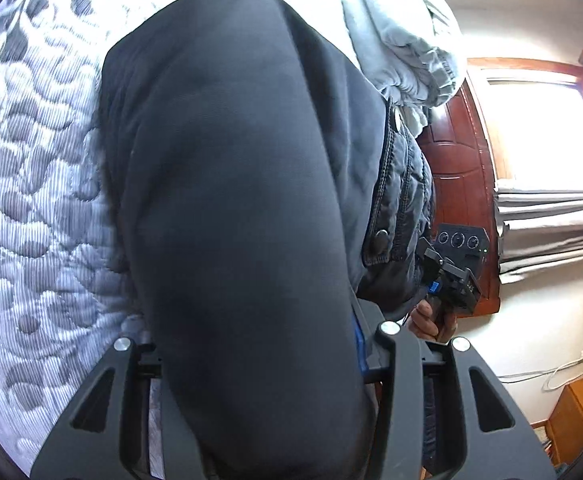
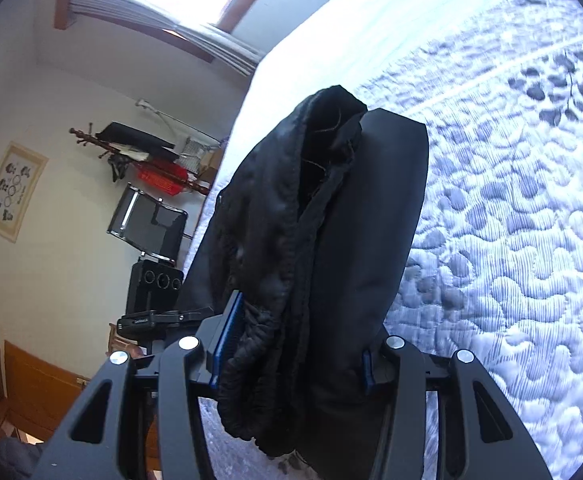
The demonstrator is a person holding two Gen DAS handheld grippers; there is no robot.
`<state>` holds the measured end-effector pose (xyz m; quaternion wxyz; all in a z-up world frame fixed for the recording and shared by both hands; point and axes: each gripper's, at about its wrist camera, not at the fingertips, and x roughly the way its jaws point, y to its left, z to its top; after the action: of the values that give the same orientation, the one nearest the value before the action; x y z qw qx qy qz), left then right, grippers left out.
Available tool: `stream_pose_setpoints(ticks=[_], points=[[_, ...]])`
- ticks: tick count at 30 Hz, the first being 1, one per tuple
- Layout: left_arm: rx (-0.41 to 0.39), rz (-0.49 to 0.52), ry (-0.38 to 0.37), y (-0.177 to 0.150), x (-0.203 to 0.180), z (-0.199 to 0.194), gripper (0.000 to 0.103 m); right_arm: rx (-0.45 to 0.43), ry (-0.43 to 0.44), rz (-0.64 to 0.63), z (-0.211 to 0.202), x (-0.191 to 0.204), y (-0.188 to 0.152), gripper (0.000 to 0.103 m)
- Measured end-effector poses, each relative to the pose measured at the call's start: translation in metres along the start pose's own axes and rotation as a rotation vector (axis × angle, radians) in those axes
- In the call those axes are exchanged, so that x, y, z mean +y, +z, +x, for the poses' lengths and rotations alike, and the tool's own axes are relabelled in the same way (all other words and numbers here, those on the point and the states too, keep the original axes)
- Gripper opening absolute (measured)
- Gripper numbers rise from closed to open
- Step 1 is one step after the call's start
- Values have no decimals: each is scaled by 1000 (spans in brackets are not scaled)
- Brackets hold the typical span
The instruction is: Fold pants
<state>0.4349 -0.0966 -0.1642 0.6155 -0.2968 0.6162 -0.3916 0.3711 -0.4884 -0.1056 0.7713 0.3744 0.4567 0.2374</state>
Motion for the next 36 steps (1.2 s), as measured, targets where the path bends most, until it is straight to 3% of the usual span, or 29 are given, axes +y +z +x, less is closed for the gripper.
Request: stream_pose_setpoints(ticks=[5,14,19,26,31,36], points=[[-6,1,-13,6,-1,10,48,4,10,51,5,-24,0,49],[-18,13,8,8,5,29,60,-7,15,126,6,-57,-10,67],[-24,24,23,6,3,32,63,-25,25,153,-4,-74,-22,68],[-41,4,27,6,-1,33,64,-154,-13,160,-59,-76,-47,70],[-95,38,124,-1,-19,19,69,-190,28,109,-84,-53,-65,70],[-190,59,235,-20,-44,-5,84,-170,-19,48,-68,-25,-59,70]])
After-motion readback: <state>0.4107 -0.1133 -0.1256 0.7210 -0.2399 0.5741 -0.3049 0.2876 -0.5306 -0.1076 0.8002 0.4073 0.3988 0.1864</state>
